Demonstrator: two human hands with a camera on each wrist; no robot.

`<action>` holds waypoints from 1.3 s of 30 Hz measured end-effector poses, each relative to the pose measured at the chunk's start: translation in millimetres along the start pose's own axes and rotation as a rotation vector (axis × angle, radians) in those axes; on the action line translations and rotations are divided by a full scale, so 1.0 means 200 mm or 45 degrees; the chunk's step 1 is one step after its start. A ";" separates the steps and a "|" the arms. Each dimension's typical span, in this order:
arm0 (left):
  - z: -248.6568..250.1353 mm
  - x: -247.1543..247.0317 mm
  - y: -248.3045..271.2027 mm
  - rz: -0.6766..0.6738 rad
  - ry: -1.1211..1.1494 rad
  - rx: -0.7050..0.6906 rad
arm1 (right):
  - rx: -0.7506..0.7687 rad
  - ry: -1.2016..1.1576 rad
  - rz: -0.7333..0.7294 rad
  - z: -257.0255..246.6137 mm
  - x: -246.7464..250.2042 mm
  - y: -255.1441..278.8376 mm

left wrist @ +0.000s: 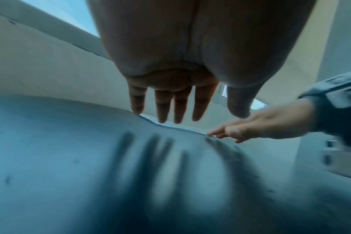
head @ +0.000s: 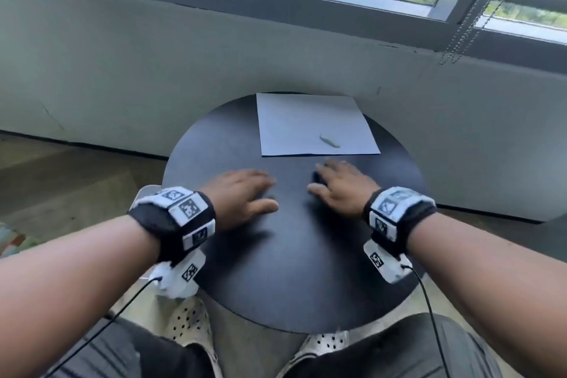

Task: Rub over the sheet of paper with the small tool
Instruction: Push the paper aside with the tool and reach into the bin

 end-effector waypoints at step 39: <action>-0.04 -0.18 -0.08 -0.319 -0.241 0.347 | -0.531 -0.391 0.005 0.46 -0.46 0.55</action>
Point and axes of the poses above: each hand's wrist, its own y-axis away from the middle knuckle, its own x-axis out of the back of the hand, z = x × y, the point moved 8 cm from there along -y, towards the middle knuckle, and after that the axes turned 14 degrees about -z, right-handed, at the moved point
